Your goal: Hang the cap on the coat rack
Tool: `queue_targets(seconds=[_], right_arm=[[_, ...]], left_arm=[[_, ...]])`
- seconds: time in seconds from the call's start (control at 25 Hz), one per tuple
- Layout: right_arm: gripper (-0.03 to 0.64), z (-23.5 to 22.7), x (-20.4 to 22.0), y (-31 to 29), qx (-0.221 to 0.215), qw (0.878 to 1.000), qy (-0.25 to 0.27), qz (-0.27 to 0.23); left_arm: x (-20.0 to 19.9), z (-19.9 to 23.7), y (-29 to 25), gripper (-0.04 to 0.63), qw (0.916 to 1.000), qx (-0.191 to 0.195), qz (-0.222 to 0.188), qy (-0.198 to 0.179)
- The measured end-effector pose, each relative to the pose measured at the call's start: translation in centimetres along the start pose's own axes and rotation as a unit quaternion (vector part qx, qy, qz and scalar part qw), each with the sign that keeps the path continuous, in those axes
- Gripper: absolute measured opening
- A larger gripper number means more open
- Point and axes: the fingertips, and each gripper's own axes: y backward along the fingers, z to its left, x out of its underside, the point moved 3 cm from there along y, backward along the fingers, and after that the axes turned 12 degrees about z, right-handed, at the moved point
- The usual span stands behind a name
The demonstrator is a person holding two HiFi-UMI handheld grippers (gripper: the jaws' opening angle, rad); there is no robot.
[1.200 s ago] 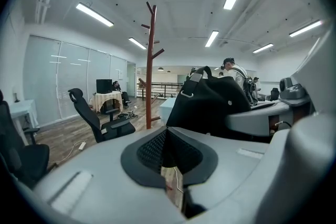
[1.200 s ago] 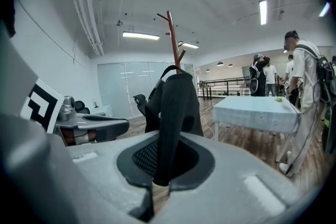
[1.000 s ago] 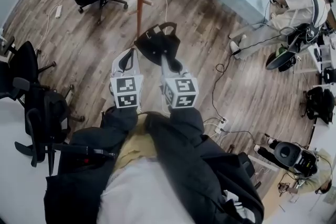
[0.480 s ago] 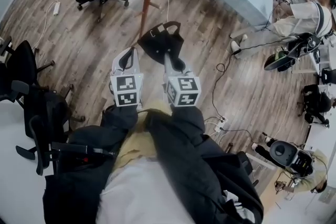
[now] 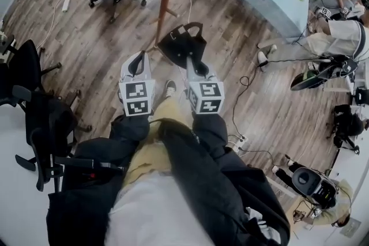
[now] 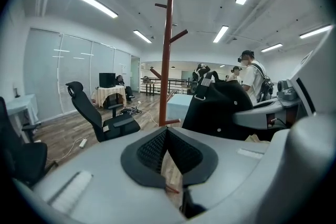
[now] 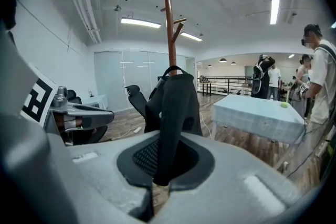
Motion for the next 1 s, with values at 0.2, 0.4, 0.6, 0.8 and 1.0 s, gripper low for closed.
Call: queue_targets(seconds=[0.2, 0.4, 0.6, 0.8, 1.0], right_arm=[[0.009, -2.4, -2.9, -3.5, -0.032, 0.999, 0.017, -0.005], [0.009, -5.2, -5.5, -5.9, -0.078, 0.996, 0.053, 0.004], [0.009, -8.0, -7.3, -7.1, -0.118, 0.991, 0.068, 0.004], [0.009, -11.6, -8.2, -7.6, -0.149, 0.984, 0.092, 0.014], [0.009, -15.2, -9.7, -8.8, -0.159, 0.977, 0.138, 0.017]], left_arm=[[-3.1, 0.0, -3.7, -0.006, 0.9997, -0.022, -0.005, 0.002], [-6.0, -1.5, -7.2, -0.006, 0.9993, -0.038, -0.005, 0.001], [-7.0, -2.7, -10.2, -0.006, 0.9987, -0.050, 0.008, 0.007], [-8.0, -4.3, -12.7, -0.005, 0.9982, -0.054, 0.017, 0.019], [-8.6, -4.9, -14.5, -0.006, 0.9974, -0.061, 0.024, 0.029]])
